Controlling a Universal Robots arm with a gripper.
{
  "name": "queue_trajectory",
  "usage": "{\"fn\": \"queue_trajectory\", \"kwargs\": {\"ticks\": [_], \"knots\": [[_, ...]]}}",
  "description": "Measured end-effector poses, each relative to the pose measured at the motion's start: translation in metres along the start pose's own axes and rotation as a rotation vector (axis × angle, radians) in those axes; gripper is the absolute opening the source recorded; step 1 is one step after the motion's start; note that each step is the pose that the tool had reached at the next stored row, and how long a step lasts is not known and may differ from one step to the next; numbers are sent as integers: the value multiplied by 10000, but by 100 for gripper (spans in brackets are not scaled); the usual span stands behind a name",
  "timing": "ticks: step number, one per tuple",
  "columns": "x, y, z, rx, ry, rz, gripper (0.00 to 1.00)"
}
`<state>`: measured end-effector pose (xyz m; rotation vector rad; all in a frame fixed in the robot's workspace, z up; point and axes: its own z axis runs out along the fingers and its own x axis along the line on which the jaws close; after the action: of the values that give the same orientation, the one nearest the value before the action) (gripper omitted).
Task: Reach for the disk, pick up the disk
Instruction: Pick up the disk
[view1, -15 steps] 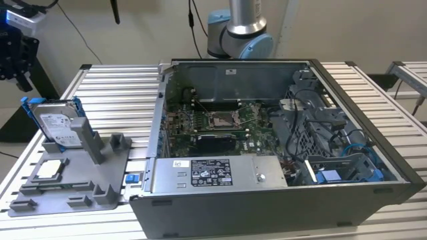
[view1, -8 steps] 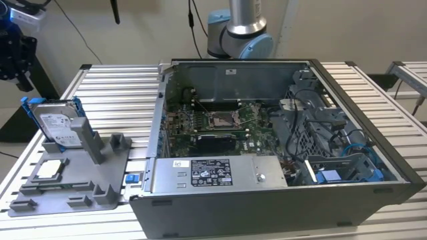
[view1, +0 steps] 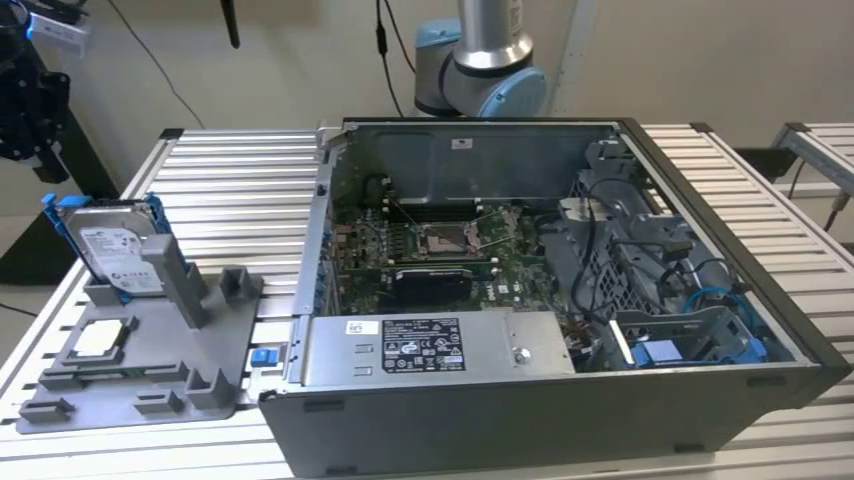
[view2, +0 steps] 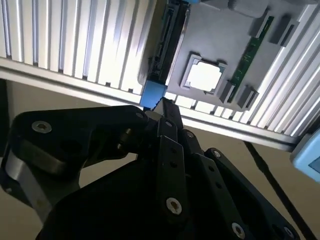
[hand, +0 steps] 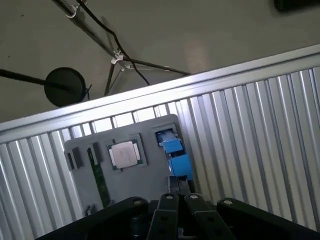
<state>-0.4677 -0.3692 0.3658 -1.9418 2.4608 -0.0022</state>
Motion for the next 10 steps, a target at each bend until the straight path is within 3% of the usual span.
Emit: {"fn": "queue_trajectory", "kwargs": {"ticks": [5, 9, 10], "knots": [[0, 0, 2, 10, -8, -869, 0], [0, 0, 2, 10, -9, -946, 0], [0, 0, 2, 10, -9, -947, 100]]}}
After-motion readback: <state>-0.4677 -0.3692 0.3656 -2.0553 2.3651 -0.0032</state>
